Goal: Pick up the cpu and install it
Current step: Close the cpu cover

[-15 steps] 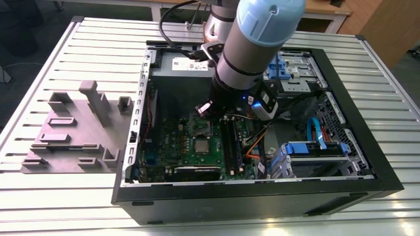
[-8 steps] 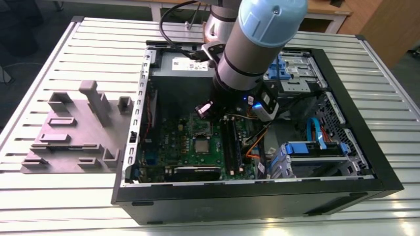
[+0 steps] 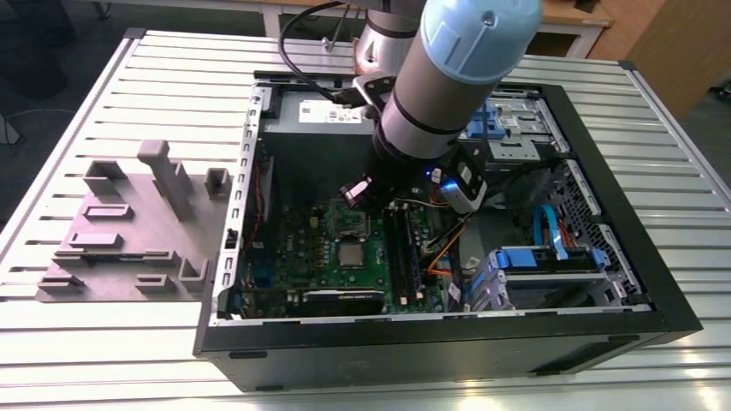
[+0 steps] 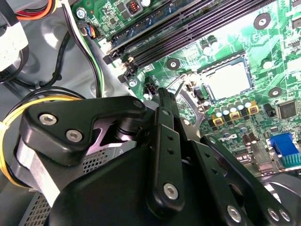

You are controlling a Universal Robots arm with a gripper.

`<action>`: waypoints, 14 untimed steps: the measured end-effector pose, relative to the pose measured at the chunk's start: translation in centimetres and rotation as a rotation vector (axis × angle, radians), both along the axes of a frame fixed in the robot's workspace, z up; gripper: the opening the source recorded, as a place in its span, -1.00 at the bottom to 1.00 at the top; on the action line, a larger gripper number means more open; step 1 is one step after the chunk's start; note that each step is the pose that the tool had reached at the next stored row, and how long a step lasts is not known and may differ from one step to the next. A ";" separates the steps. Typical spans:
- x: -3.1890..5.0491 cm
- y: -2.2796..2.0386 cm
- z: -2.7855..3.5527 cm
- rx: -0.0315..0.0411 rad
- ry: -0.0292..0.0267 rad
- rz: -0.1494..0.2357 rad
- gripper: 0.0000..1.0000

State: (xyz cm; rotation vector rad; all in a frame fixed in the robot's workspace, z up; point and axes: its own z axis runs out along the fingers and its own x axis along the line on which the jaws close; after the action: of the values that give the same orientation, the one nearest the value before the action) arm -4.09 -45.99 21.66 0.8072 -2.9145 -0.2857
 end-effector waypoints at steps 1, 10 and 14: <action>0.07 -0.06 0.01 0.0000 0.0031 0.000 -0.80; 0.27 -0.16 0.02 -0.0001 0.0104 0.000 -0.80; 0.41 -0.27 0.02 -0.0001 0.0141 0.001 -0.80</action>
State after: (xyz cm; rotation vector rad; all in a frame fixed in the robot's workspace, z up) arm -3.69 -46.27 21.68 0.8031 -2.9010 -0.2900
